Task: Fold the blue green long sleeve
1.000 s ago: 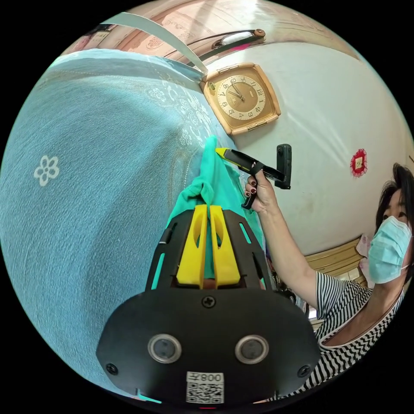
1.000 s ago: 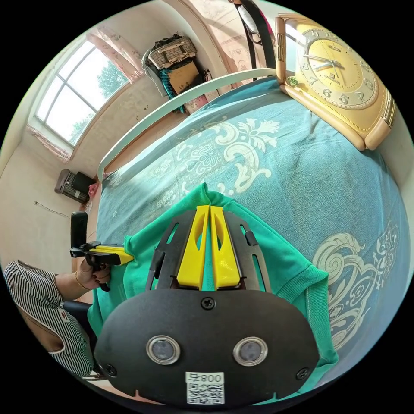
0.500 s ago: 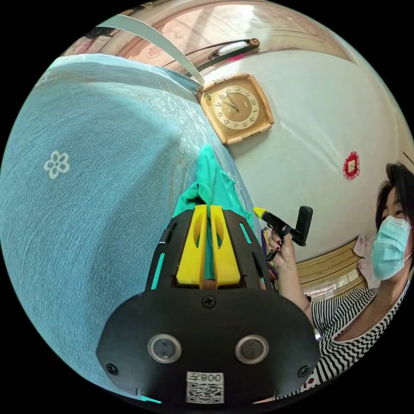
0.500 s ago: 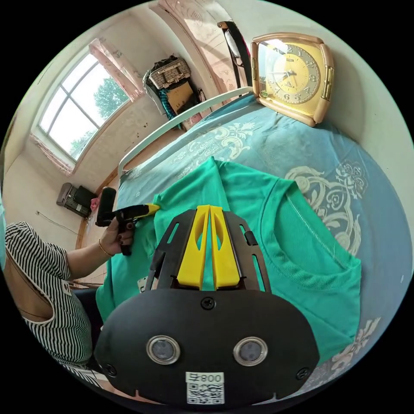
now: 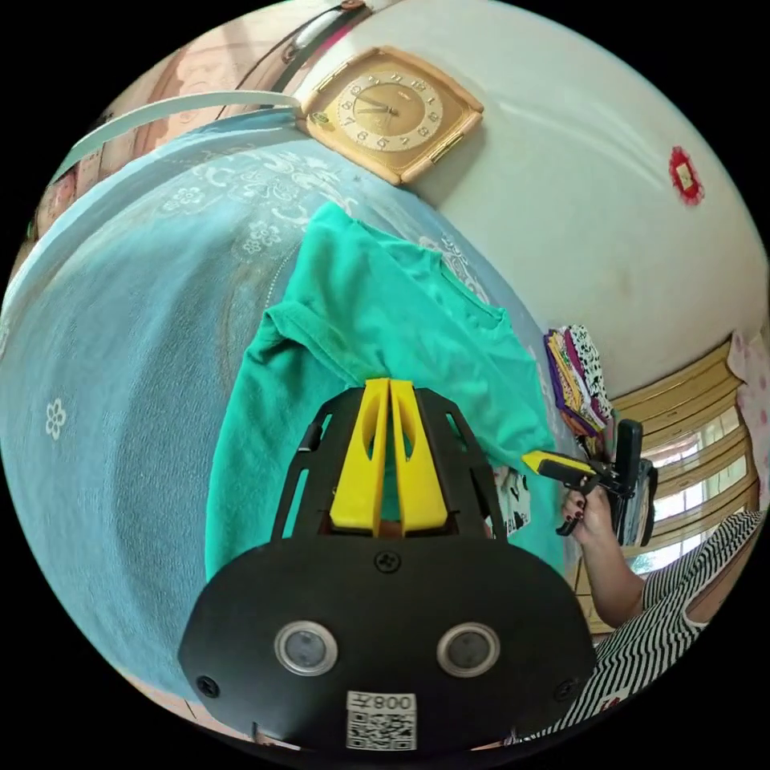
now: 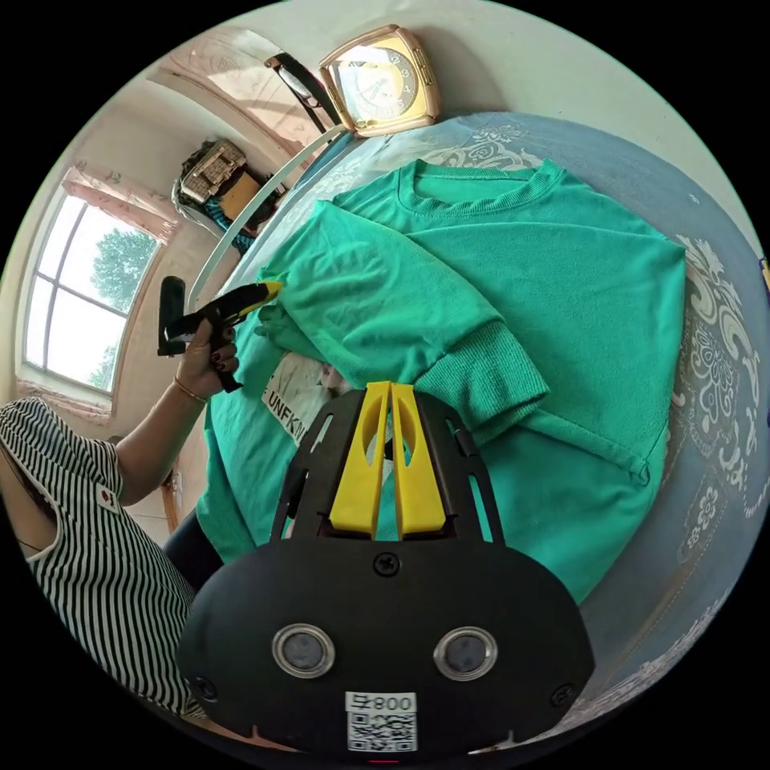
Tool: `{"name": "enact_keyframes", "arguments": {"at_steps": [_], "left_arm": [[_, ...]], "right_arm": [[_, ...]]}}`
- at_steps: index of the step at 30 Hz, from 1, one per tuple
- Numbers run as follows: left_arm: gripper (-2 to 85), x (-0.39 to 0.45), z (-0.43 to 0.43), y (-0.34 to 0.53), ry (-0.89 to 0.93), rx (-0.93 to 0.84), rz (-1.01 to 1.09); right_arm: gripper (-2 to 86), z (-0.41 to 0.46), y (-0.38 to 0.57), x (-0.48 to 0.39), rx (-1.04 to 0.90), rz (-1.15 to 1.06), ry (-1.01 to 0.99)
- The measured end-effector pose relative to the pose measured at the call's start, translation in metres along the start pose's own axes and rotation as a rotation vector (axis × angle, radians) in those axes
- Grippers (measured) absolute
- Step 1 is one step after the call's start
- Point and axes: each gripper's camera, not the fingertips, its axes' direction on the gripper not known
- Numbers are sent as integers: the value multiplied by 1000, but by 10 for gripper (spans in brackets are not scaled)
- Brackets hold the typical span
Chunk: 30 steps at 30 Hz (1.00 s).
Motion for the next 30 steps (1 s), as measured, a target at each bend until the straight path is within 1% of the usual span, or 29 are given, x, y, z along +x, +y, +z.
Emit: {"name": "enact_keyframes", "arguments": {"at_steps": [1, 4, 6, 7, 8, 9, 10, 11, 13, 16, 18, 20, 22, 27, 30], "left_arm": [[1, -5, -1, 5, 49, 22, -41], [1, 6, -7, 23, 111, 91, -3], [1, 10, 5, 32, 91, 31, -5], [1, 9, 20, 39, 61, -36, -21], [1, 7, 34, 46, 55, -75, -10], [1, 6, 35, 50, 63, -49, 2], [1, 3, 36, 58, 83, -40, -33], [1, 8, 35, 63, 95, -30, -24], [1, 28, 29, 74, 76, 12, 61], [2, 59, 43, 92, 99, -9, 180], [2, 76, 64, 102, 73, -63, 252], [2, 90, 97, 119, -7, -150, 316], [2, 92, 117, 132, -79, -202, 321], [2, 93, 128, 155, -78, -204, 336], [2, 93, 125, 169, -55, -174, 323]], "right_arm": [[1, -8, 3, -5, 20, 6, 12], [1, -21, 15, -6, 45, 56, 35], [1, -13, 21, -2, 1, 80, 16], [1, -17, 28, 1, 56, 93, -26], [1, -18, 30, 3, 60, 113, -54], [1, -21, 31, 7, 60, 147, -106], [1, -25, 30, 6, 52, 172, -134], [0, -28, 30, 3, 48, 174, -132], [0, -46, 29, -20, 71, 135, -48], [0, -66, 28, -35, 128, 127, -19], [0, -71, 26, -39, 134, 140, 13], [1, -71, 26, -47, 124, 147, 81], [1, -60, 28, -66, 61, 112, 162], [2, -57, 40, -122, 115, 9, 327], [2, -59, 47, -143, 148, -5, 350]]}}
